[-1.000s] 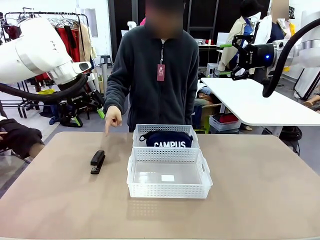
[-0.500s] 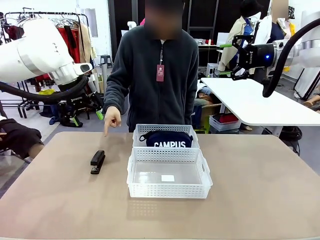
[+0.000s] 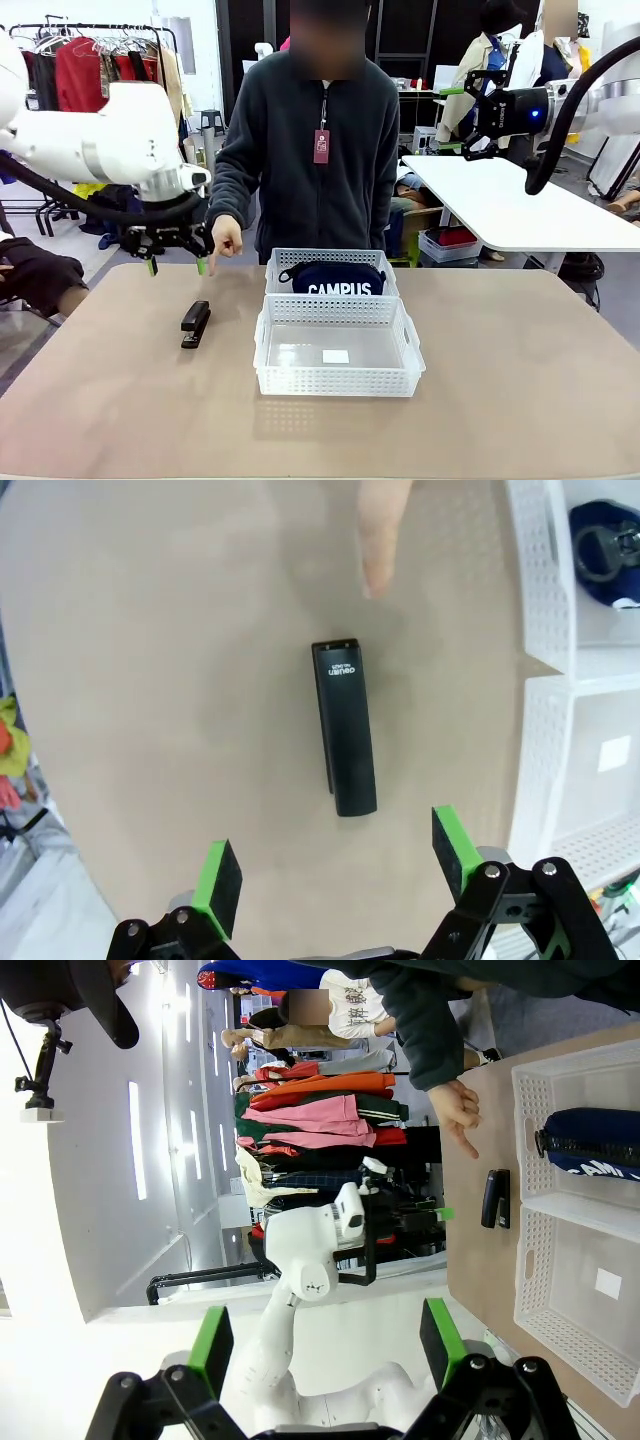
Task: Distribute items into two baskets.
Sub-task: Pick up the Stapler that the person points to.
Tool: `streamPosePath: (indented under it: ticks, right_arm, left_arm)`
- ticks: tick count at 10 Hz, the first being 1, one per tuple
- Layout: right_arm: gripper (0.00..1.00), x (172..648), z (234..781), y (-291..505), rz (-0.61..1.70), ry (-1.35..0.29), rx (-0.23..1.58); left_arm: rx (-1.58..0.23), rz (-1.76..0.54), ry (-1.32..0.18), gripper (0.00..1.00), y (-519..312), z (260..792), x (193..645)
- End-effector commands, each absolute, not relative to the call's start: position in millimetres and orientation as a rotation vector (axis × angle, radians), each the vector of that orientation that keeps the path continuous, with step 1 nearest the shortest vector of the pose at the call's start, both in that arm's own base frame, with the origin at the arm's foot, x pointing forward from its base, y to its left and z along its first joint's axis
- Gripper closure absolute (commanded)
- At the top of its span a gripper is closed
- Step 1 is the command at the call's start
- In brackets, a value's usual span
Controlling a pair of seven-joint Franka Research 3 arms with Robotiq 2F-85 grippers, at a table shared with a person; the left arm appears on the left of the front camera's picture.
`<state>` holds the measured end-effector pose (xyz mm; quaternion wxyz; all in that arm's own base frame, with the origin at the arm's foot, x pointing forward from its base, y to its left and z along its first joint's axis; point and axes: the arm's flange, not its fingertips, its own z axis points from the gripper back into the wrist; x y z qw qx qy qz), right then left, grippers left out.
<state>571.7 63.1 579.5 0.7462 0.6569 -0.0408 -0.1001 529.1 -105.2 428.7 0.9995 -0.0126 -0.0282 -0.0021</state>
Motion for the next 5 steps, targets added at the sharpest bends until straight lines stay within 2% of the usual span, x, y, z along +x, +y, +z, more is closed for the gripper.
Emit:
streamPosePath:
  ticks: [1,5]
  right_arm:
    - [0.0,571,583,65,-0.229,-0.089,1.437]
    - [0.0,571,583,65,-0.229,-0.089,1.437]
  left_arm:
    - [0.001,0.029,-0.047,0.0,-107,422,532]
    - [0.004,0.096,-0.011,0.0,-102,391,545]
